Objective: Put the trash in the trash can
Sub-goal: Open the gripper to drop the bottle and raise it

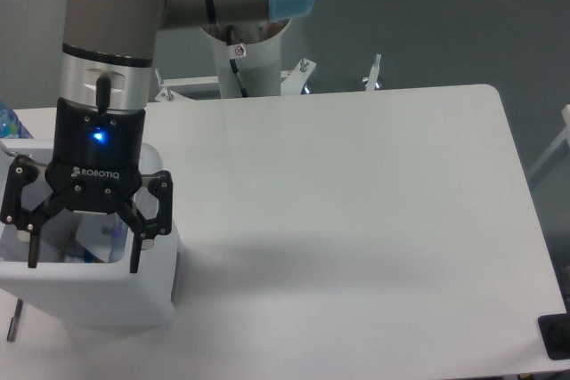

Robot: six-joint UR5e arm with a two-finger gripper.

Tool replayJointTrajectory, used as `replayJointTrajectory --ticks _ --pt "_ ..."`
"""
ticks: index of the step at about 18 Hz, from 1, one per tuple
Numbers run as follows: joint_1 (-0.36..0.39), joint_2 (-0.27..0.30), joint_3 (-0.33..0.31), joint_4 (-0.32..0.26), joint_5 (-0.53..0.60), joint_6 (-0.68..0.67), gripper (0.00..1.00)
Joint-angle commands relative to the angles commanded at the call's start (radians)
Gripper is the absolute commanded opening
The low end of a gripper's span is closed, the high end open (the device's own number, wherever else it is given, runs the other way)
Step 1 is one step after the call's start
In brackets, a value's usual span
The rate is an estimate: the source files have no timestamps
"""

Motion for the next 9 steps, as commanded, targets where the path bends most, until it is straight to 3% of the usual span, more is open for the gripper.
replayJointTrajectory --ticks 3,9 --pt "0.043 0.002 0.029 -0.002 0.063 0.062 1.0" --pt "0.106 0.003 0.018 -0.015 0.317 0.443 1.0"
